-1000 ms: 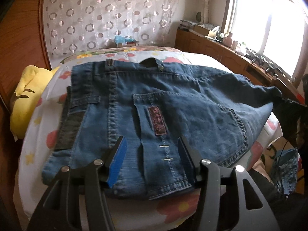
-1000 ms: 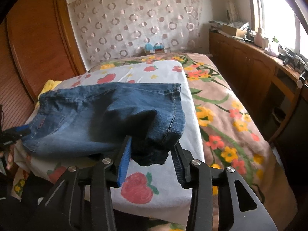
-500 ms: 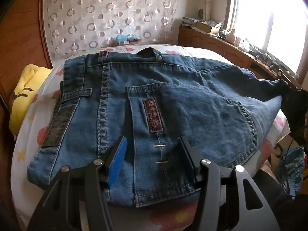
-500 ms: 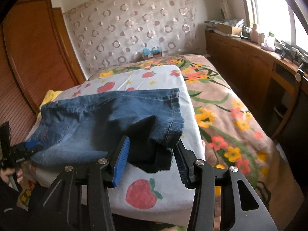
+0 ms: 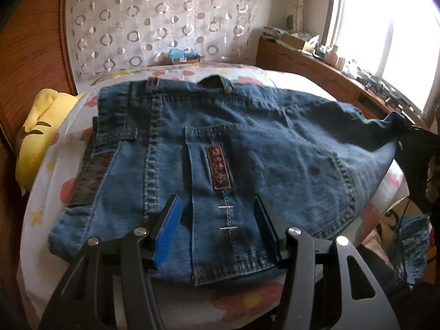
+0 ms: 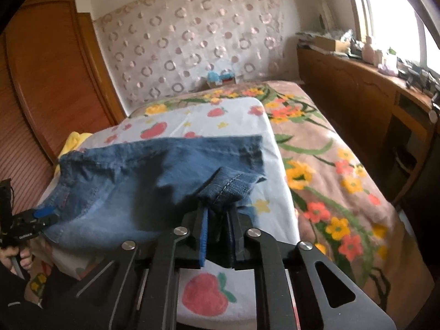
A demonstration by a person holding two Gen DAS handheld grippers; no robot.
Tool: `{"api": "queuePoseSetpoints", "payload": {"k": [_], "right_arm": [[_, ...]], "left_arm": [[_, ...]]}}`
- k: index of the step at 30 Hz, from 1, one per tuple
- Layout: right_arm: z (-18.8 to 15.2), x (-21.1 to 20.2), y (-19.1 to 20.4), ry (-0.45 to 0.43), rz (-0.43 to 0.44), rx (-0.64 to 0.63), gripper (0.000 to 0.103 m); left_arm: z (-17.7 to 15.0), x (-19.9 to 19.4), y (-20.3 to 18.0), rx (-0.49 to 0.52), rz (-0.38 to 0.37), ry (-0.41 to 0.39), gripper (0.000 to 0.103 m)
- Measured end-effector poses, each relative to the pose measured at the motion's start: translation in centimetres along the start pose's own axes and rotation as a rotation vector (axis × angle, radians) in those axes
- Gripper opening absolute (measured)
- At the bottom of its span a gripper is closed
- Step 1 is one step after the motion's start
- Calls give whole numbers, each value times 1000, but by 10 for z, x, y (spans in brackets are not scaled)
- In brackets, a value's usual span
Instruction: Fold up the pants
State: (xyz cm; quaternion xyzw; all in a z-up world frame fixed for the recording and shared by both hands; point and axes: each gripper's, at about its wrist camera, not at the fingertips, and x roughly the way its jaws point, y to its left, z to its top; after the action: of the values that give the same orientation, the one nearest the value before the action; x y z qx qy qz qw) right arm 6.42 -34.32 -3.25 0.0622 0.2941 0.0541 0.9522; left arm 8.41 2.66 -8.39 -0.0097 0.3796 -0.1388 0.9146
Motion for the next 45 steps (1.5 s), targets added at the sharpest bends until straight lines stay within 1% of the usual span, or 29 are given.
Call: {"api": "queuePoseSetpoints", "payload": {"k": [4, 10, 12, 14, 20, 26, 28, 29, 30, 32, 33, 34, 36, 40, 45], "right_arm": [[10, -10, 21, -65, 27, -72, 5], [32, -13, 61, -101, 81, -161, 4], [39, -10, 76, -103, 101, -197, 4], [47, -3, 98, -97, 120, -253, 3], [66, 11, 166, -95, 218, -376, 3], [69, 11, 230, -99, 361, -433, 3], [68, 14, 244, -94, 361, -443, 3], [67, 18, 249, -76, 361, -441, 3], [66, 23, 252, -56, 362, -438, 4], [62, 33, 253, -15, 349, -440, 13], [61, 35, 253, -8, 341, -441, 26], [60, 35, 249, -6, 342, -438, 34], [60, 33, 241, -11, 344, -425, 42], [60, 30, 223, -22, 313, -401, 46], [53, 37, 197, 9, 247, -366, 47]], "left_arm": [[7, -16, 1, -14, 8, -30, 54], [14, -36, 4, -12, 13, -75, 54], [15, -39, 8, -18, 25, -84, 54], [15, -41, 11, -29, 29, -90, 54], [13, -50, 21, -46, 44, -107, 54], [10, -60, 32, -61, 60, -119, 54], [8, -62, 36, -67, 64, -119, 54], [8, -62, 38, -72, 65, -119, 54], [7, -62, 39, -75, 65, -120, 54], [6, -63, 40, -78, 61, -122, 54], [5, -64, 41, -77, 60, -121, 54], [5, -63, 40, -76, 59, -120, 54], [6, -61, 38, -71, 54, -118, 54], [8, -56, 29, -55, 38, -112, 54], [13, -49, 12, -24, 3, -106, 54]]}}
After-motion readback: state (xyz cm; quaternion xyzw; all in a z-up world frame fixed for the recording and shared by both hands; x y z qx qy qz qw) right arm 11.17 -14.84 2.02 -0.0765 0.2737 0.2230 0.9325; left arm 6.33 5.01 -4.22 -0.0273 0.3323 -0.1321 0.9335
